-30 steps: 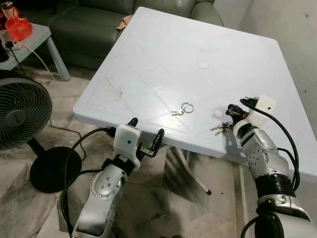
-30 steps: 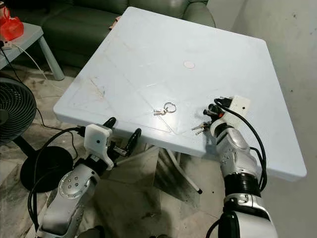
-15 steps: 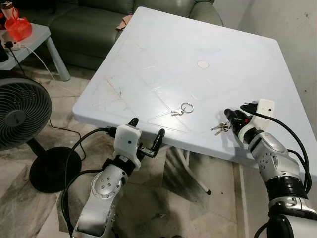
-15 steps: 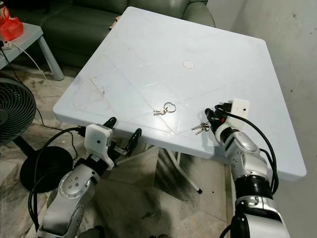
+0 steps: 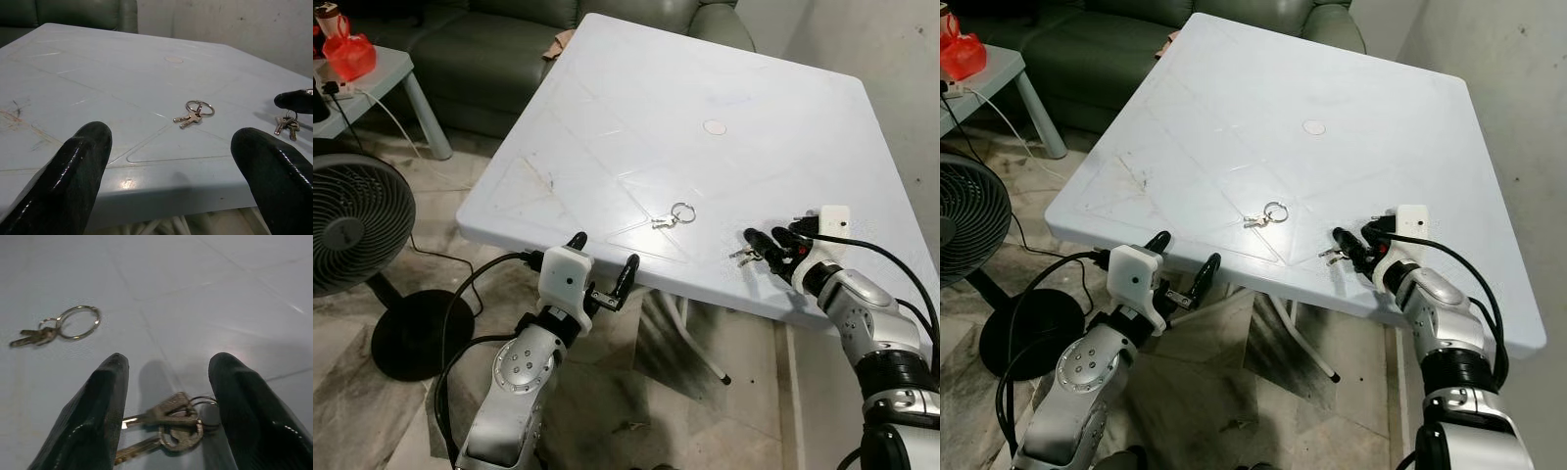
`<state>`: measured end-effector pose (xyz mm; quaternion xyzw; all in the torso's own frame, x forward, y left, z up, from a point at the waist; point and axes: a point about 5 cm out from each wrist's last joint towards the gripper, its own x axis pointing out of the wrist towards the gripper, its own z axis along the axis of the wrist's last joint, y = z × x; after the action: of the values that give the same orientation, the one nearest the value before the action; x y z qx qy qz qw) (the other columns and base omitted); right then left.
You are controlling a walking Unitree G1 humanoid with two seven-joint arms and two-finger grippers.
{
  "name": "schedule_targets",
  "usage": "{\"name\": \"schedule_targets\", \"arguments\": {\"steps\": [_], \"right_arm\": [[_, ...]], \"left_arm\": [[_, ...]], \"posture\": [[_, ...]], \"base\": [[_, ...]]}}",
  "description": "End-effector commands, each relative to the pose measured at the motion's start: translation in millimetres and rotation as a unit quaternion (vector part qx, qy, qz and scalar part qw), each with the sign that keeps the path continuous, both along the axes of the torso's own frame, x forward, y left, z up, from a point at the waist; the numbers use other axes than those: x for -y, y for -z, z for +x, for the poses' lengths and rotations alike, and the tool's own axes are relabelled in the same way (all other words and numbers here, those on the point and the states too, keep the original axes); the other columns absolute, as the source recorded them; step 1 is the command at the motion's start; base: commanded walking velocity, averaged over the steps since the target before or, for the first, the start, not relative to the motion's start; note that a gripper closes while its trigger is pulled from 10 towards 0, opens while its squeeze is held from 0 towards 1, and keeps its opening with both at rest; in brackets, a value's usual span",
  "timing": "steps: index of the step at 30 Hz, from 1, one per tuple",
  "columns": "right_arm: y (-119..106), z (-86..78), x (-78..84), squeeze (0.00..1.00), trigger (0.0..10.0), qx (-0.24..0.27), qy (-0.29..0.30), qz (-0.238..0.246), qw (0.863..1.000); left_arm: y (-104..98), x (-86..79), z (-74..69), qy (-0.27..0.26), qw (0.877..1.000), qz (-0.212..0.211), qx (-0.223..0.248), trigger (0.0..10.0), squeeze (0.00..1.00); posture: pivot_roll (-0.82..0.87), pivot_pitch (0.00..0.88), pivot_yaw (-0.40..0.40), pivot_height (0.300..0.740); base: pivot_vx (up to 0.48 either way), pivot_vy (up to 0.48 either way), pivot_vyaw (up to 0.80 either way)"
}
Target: Hang keys on a hook
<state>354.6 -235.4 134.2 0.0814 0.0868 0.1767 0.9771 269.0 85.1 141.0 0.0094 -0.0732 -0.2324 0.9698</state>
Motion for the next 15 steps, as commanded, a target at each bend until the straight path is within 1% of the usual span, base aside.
{"name": "schedule_targets", "arguments": {"steps": [1,5,7,8,13,15], "right_arm": [[1.8,-3.0,10.6,0.00,10.0,-0.005,0.004,-0.004,1.000],[3.4,-3.5,12.5,0.00,10.0,-0.010,-0.006,0.007,1.000],[4.0,-3.2,14.5,0.00,10.0,-0.011,0.003,0.000,1.000],[4.6,-2.5,17.4,0.00,10.0,-0.012,0.017,-0.011,1.000],[3.8,-1.1,21.8,0.00,10.0,-0.011,0.034,-0.009,0.999],[1.7,-0.1,27.0,0.00,10.0,-0.006,0.054,-0.012,0.998]], "left_arm": [[0.8,3.0,-2.3,0.005,1.000,0.002,0.000,10.0,0.00],[1.0,3.4,-2.8,0.005,1.000,0.003,0.001,10.0,0.00],[0.9,3.4,-2.9,0.005,1.000,0.003,0.002,10.0,0.00],[0.8,3.5,-2.8,0.005,1.000,0.003,0.002,10.0,0.00],[1.0,3.5,-2.7,0.006,1.000,0.003,0.002,10.0,0.00],[1.0,3.5,-2.8,0.006,1.000,0.003,0.002,10.0,0.00]], "posture": [[0.10,0.181,-0.128,0.740],[0.10,0.181,-0.128,0.740],[0.10,0.181,-0.128,0.740],[0.10,0.177,-0.127,0.740],[0.10,0.177,-0.127,0.740],[0.10,0.177,-0.127,0.740]], "base": [[0.000,0.000,0.00],[0.000,0.000,0.00],[0.000,0.000,0.00],[0.000,0.000,0.00],[0.000,0.000,0.00],[0.000,0.000,0.00]]}}
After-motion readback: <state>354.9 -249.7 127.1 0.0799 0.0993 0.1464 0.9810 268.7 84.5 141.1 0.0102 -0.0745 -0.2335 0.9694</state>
